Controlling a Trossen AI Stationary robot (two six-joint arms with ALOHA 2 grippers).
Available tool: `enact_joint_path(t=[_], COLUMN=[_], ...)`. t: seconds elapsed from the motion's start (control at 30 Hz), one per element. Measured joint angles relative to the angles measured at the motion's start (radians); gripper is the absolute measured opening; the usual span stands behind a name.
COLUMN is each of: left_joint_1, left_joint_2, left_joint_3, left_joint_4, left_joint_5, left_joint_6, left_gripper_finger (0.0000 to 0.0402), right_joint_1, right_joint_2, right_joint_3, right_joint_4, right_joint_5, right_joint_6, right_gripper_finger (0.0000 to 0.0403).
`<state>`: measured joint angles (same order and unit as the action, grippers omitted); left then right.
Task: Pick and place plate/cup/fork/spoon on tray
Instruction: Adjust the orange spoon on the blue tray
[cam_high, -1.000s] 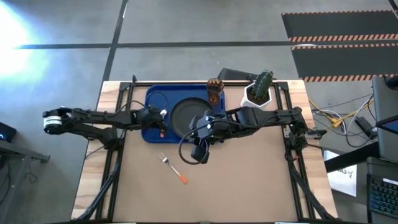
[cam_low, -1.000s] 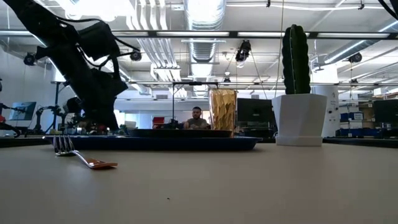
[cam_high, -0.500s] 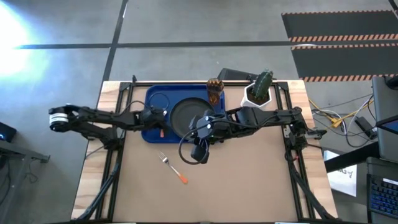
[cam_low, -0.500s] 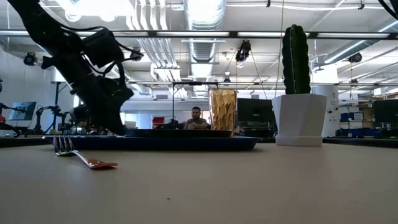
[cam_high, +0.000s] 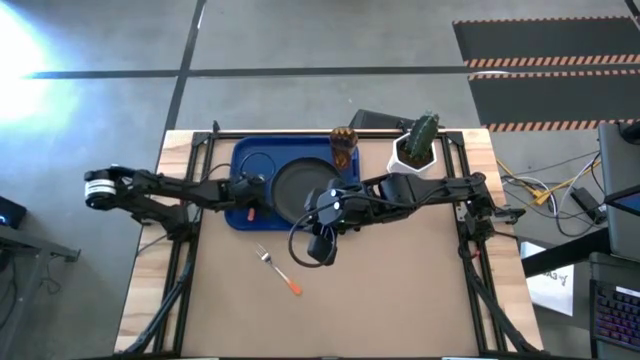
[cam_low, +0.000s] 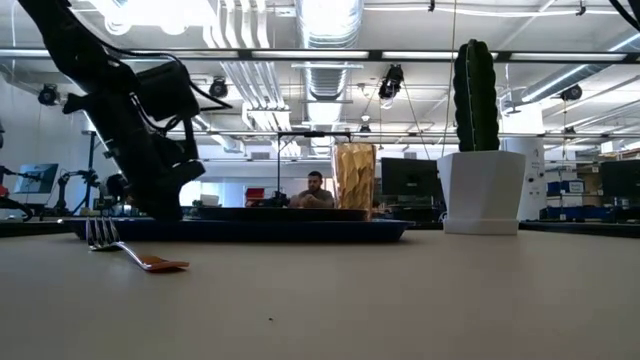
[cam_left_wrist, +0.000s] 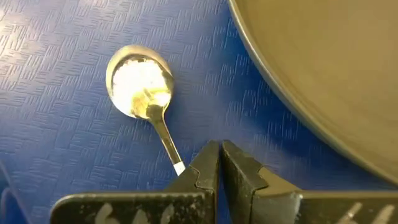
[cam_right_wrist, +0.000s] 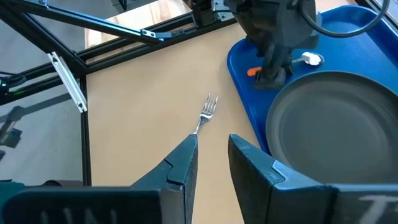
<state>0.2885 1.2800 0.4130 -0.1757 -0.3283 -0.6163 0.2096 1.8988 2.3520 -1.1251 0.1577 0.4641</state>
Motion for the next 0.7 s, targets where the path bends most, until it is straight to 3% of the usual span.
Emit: enact_joint_path(t=[0.37,0.7], left_joint_1=[0.000,0.000], left_joint_2=[-0.254,-0.370], left_joint_3=[0.092,0.089], left_joint_4=[-0.526,-0.566], left_joint_5=[-0.089,-0.141], left_joint_6=[-0.006,-0.014], left_gripper_finger=[0.0000,0.0000], right_joint_1=[0.000,0.000], right_joint_2=[0.000,0.000], right_joint_3=[0.000,0.000], right_joint_4=[0.000,0.001], right_joint_5=[0.000,0.001], right_joint_6=[-0.018,-0.021], right_gripper_finger=[0.0079,0.0079])
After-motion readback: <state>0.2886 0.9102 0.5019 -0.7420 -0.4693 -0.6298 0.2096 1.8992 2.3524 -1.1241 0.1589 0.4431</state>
